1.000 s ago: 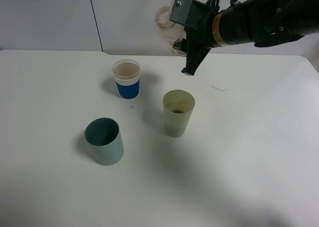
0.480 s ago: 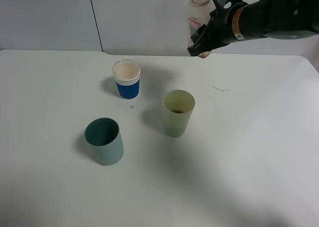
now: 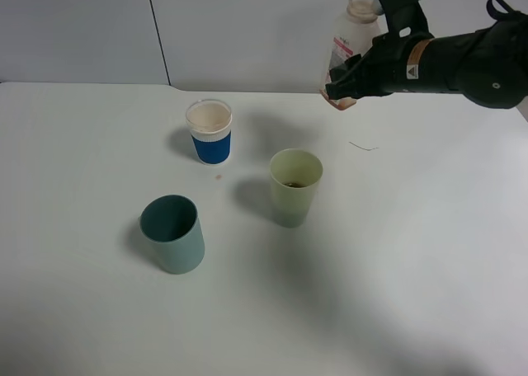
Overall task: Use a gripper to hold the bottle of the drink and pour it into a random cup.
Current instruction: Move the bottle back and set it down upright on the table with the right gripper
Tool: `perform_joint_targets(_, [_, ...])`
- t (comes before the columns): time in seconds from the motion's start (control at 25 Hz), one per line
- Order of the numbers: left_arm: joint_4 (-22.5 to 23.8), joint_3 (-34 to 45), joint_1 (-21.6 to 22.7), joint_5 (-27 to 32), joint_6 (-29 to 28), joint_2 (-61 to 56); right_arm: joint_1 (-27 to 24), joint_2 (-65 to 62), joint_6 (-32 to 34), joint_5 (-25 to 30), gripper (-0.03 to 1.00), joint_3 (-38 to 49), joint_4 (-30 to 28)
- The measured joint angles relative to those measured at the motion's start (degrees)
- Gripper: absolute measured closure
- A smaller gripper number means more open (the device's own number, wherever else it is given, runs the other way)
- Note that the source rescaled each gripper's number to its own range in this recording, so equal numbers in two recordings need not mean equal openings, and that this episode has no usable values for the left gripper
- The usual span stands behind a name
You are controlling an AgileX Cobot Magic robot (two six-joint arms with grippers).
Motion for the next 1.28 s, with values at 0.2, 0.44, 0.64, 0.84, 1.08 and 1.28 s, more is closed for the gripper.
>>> perform_joint_targets(0.2, [0.0,0.0,0.0,0.0,0.0,0.0,-3.0,-0.1,-0.3,-4.3,0.97,3.5,3.0])
perform_joint_targets(0.44, [0.0,0.0,0.0,0.0,0.0,0.0,-5.8,-0.1,-0.3,-10.1,0.97,7.8,5.3])
perform_joint_targets(0.64, [0.0,0.0,0.0,0.0,0.0,0.0,-7.7,-0.1,-0.3,-11.2,0.97,9.3,5.4])
perform_joint_targets(0.84, [0.0,0.0,0.0,0.0,0.0,0.0,-7.7,-0.1,-2.9,-9.8,0.97,9.5,5.4])
perform_joint_targets(1.08, [0.0,0.0,0.0,0.0,0.0,0.0,-8.4,-0.1,-6.0,-8.3,0.97,9.5,6.8])
perform_joint_targets(1.28, [0.0,0.0,0.0,0.0,0.0,0.0,-10.5,-0.1,-6.2,-6.7,0.97,9.5,6.8])
